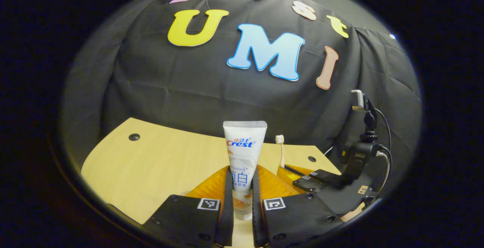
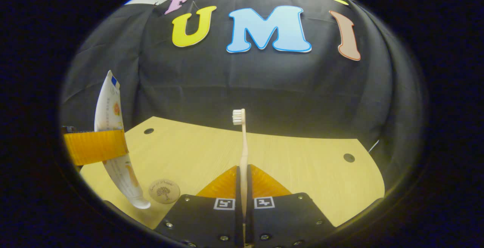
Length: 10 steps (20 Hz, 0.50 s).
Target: Put the toothbrush and toothpaste on the desktop into the cup, then pick up the cup and place it on the coaster on the desktop.
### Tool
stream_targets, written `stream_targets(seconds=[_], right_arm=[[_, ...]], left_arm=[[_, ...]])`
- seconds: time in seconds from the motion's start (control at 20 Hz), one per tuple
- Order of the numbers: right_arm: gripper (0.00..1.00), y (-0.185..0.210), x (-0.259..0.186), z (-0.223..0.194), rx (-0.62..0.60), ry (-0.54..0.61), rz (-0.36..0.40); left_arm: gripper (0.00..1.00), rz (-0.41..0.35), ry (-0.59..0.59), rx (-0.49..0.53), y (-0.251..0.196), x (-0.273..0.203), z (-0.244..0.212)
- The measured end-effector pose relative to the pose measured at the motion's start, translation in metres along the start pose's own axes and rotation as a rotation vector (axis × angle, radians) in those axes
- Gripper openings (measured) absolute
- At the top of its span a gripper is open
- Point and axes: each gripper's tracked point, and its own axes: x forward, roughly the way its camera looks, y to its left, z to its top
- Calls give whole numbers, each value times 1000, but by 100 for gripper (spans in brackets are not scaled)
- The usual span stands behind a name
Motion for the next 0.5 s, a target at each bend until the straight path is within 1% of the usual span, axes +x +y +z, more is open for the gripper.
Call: stream_targets(seconds=[0.15,0.25,0.3,0.35,0.4,0.45,0.5], right_arm=[[4,-3,-1,-9,6,30,0],[12,-2,-5,-9,30,38,17],[29,-3,-8,-9,38,43,12],[35,-4,-11,-8,47,43,18],[56,-5,-16,-7,55,44,20],[68,-7,-19,-7,61,42,22],[88,-10,-23,-5,64,41,13]], left_arm=[[28,-12,6,-8,-4,5,-2],[28,-22,13,-11,-8,7,-5],[28,-25,15,-11,-10,9,-6],[28,-31,13,-11,-11,11,-5],[27,-35,12,-9,-14,13,-5],[27,-39,11,-4,-17,16,-4],[27,-45,8,-1,-19,17,-4]])
